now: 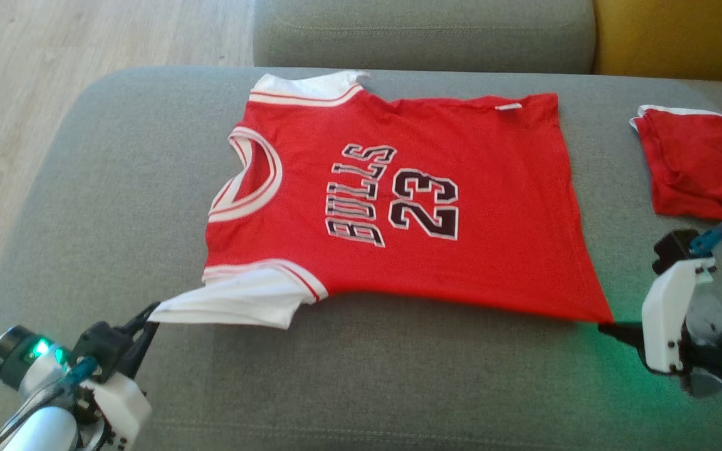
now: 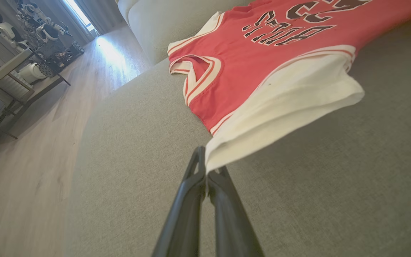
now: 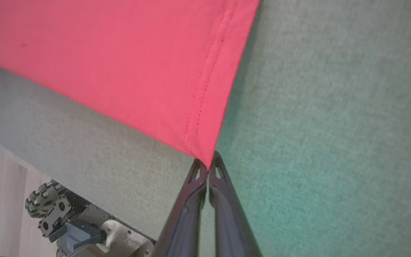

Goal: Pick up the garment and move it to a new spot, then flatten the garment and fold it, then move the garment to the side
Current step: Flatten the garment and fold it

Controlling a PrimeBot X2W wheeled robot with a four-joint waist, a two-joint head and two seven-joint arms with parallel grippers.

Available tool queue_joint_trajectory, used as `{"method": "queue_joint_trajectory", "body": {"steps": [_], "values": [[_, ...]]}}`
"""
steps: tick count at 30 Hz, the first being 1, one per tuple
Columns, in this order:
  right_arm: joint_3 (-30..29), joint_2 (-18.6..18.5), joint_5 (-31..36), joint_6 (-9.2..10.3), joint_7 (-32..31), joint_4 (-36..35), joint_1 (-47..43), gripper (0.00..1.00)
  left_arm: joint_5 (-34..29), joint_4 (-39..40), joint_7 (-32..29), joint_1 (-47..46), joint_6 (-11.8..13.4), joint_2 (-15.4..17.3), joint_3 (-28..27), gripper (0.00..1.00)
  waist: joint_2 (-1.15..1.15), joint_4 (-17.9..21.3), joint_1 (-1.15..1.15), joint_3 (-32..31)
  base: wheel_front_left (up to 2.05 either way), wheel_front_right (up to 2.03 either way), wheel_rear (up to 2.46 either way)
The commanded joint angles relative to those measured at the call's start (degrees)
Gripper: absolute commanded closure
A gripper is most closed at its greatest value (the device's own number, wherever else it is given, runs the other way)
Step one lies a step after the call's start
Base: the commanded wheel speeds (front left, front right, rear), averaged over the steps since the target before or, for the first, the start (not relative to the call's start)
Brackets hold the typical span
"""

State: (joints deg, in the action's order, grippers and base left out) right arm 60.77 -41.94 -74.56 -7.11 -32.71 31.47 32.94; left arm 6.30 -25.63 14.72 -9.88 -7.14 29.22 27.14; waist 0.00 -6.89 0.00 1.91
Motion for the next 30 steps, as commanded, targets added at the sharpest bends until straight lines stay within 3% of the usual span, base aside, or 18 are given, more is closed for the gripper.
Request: {"method": "queue_joint_trajectory", "body": {"steps": [1,14,30], "values": [[-0.1,-3.1,-0.7,-0.37,-0.8,-0.9,-1.3,1.0,0.8,1.5,0.3,-2.0,-0.1,3.3,-2.3,1.0,0.0,0.0,0.0,-0.3,0.0,0.0,0.0],[1.0,-5.6,-4.0,-0.37,-5.8,-3.6,-5.6,1.0,5.9,4.4,-2.2,2.3,-0.3,6.4,1.9,1.0,0.0,0.7,0.0,-3.7,0.0,0.0,0.0],[0.2,-6.2,-5.1,-0.37,-4.9,-5.3,-8.9,1.0,18.5,13.8,-7.9,5.9,-0.3,16.5,10.0,1.0,0.0,0.6,0.0,-4.6,0.0,0.0,0.0]]}}
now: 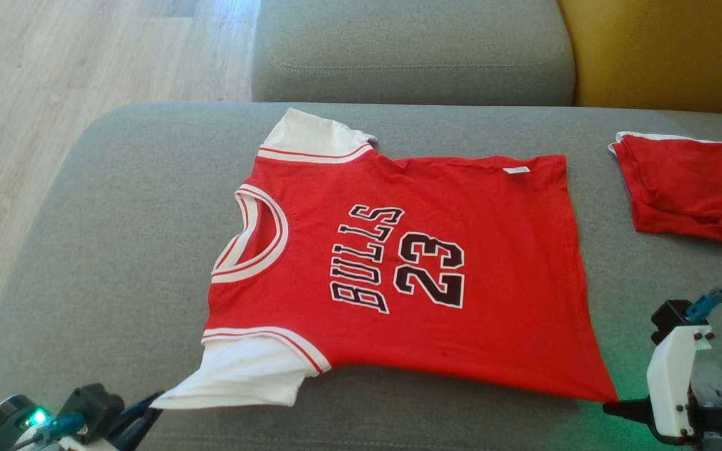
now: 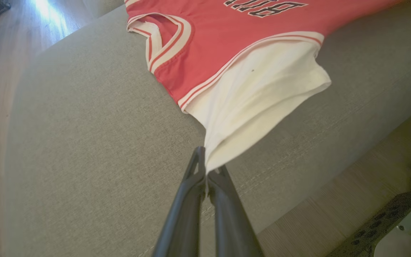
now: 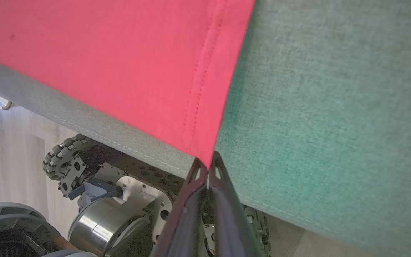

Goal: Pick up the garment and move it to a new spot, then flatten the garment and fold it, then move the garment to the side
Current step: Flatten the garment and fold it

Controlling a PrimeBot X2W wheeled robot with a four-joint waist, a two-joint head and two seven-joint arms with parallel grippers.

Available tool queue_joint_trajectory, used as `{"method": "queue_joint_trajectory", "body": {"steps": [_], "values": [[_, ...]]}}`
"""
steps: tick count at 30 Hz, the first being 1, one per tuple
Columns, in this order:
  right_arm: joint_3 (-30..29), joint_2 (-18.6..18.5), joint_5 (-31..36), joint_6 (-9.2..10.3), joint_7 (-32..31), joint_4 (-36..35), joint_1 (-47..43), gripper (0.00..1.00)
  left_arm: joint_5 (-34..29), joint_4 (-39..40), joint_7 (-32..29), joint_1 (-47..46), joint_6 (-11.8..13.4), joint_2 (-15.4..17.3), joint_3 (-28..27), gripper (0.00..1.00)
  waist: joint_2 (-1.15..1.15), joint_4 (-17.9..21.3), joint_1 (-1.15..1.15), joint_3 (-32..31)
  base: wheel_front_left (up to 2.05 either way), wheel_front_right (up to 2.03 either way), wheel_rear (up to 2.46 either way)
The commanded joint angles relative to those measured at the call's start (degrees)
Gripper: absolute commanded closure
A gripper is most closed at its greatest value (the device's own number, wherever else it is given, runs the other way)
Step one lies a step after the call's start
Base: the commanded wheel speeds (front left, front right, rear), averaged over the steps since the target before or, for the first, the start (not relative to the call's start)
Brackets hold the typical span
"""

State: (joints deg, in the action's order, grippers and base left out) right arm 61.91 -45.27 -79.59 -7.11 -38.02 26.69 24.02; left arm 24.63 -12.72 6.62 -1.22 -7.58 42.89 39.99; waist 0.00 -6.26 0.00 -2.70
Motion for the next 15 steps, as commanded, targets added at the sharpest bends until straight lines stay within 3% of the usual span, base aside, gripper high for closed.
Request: {"method": "queue_joint_trajectory", "body": {"steps": [1,15], "values": [[-0.9,-2.9,0.0,-0.37,0.3,-0.5,-0.2,1.0,0.9,1.4,-0.1,-2.7,0.1,3.3,-2.3,1.0,0.0,0.0,0.0,0.0,0.0,0.0,0.0],[-0.5,-4.4,0.3,-0.37,-3.4,-2.8,-0.7,1.0,10.6,6.0,-3.5,-4.0,0.1,8.7,5.3,1.0,0.0,0.2,0.0,-0.2,0.0,0.0,0.0]]}}
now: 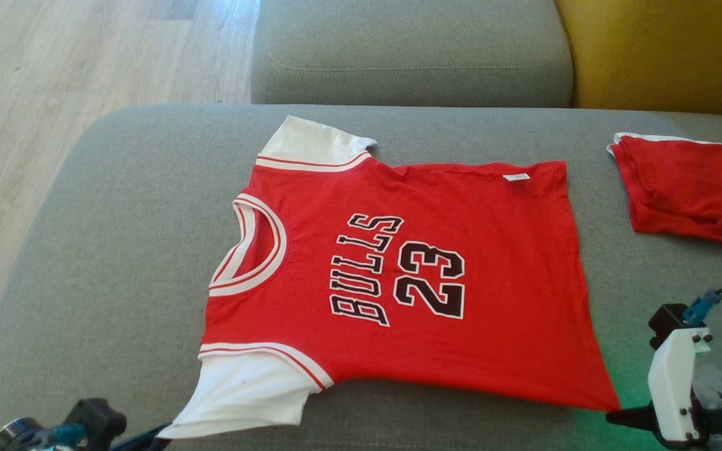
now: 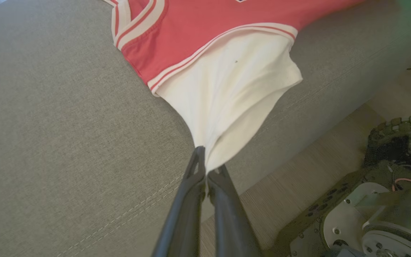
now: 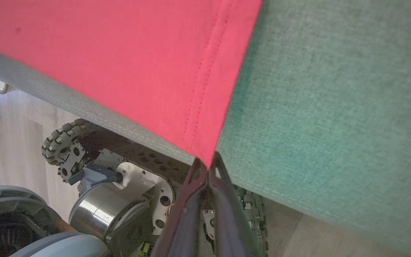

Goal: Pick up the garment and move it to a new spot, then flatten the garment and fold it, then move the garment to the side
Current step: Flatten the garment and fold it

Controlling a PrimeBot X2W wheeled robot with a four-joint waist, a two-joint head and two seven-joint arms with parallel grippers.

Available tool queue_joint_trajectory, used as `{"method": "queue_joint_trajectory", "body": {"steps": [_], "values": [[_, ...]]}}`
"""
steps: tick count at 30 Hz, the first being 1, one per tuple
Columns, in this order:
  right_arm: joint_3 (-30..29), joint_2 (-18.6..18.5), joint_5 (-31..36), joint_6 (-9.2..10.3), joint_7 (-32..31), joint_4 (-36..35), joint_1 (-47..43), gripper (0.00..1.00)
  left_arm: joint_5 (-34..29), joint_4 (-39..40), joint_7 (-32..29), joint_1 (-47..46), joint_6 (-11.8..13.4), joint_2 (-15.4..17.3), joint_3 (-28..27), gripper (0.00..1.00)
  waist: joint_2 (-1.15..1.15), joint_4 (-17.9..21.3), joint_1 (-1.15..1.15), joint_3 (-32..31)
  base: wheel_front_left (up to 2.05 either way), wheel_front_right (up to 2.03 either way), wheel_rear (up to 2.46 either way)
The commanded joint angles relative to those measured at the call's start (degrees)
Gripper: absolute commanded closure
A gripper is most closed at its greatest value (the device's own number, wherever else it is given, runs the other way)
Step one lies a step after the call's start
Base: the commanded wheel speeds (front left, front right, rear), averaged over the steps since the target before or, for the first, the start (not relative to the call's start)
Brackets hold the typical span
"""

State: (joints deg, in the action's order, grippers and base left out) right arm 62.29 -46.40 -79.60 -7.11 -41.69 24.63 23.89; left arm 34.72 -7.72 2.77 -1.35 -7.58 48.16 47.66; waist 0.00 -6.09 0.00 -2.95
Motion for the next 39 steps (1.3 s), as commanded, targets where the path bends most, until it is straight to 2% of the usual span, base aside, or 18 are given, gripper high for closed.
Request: {"method": "queue_joint_trajectory", "body": {"steps": [1,9,17,29,39], "values": [[-0.9,-3.3,0.3,-0.37,0.3,-0.8,-0.6,1.0,0.5,1.0,0.3,-3.8,0.1,3.4,-2.3,1.0,0.0,0.0,0.0,0.0,0.0,0.0,0.0],[-3.4,-2.7,1.4,-0.37,3.0,-0.8,1.3,1.0,-0.3,1.0,2.7,-7.2,0.1,4.0,-2.9,1.0,0.0,0.4,0.0,0.5,0.0,0.0,0.0],[-5.6,-1.4,3.1,-0.37,6.3,-0.7,3.7,1.0,-2.0,2.2,2.5,-12.2,0.1,4.3,-2.9,1.0,0.0,0.4,0.0,1.6,0.0,0.0,0.0],[-6.5,1.5,7.1,-0.37,10.6,0.8,7.9,1.0,-2.7,1.7,3.0,-21.0,0.1,2.7,-1.9,1.0,0.0,2.1,0.0,4.6,0.0,0.0,0.0],[-6.2,4.7,10.3,-0.37,14.4,3.2,12.2,1.0,-3.2,-2.6,2.7,-28.3,0.1,-0.8,-0.3,1.0,0.0,3.8,0.0,7.8,0.0,0.0,0.0]]}}
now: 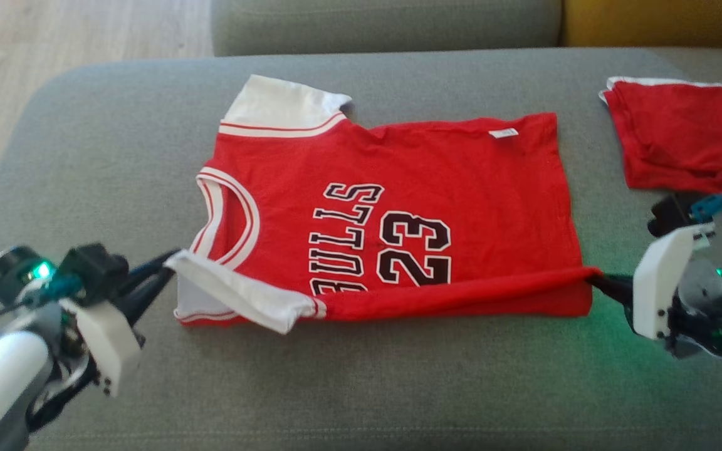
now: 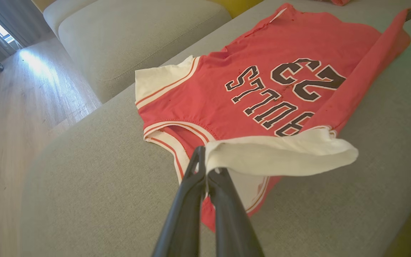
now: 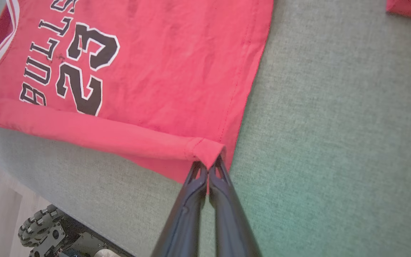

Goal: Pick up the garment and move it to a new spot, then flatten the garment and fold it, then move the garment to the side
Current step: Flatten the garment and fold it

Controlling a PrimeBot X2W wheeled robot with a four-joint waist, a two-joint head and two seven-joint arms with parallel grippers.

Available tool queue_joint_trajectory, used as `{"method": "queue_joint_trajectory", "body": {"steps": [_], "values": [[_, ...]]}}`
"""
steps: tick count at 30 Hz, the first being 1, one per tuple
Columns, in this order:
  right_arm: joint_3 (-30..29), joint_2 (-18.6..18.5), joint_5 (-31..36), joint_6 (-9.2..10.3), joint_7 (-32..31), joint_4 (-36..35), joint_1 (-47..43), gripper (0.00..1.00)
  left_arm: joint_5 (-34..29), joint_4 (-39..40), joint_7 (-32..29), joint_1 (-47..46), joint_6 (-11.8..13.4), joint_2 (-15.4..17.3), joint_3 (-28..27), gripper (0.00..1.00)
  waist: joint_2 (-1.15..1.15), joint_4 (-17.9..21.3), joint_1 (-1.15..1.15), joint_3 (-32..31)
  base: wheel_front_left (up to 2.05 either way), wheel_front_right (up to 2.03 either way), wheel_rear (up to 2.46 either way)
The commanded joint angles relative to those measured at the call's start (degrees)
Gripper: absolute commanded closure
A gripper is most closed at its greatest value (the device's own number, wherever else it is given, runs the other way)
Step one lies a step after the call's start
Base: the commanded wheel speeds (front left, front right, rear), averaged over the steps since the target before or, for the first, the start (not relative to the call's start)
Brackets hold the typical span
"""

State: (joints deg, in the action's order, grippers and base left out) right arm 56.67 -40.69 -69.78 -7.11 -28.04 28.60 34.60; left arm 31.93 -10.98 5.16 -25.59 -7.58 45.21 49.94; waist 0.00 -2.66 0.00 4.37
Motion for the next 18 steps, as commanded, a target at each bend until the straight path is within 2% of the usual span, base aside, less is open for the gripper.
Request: {"method": "queue_joint_trajectory", "body": {"steps": [1,12,18], "values": [[-0.4,-0.7,0.8,-0.37,1.1,-0.6,1.9,1.0,-0.4,-0.1,0.4,-4.9,0.1,1.9,-2.4,1.0,0.0,0.6,0.0,0.9,0.0,0.0,0.0],[0.5,2.6,2.1,-0.37,4.7,2.4,6.1,1.0,-0.6,-7.3,1.7,-12.3,0.1,-0.7,-0.1,1.0,0.0,2.0,0.0,4.6,0.0,0.0,0.0],[1.4,3.3,1.8,-0.37,6.2,3.9,7.4,1.0,-1.2,-12.8,3.7,-15.4,0.5,-3.0,0.0,1.0,0.0,2.1,0.0,5.7,0.0,0.0,0.0]]}}
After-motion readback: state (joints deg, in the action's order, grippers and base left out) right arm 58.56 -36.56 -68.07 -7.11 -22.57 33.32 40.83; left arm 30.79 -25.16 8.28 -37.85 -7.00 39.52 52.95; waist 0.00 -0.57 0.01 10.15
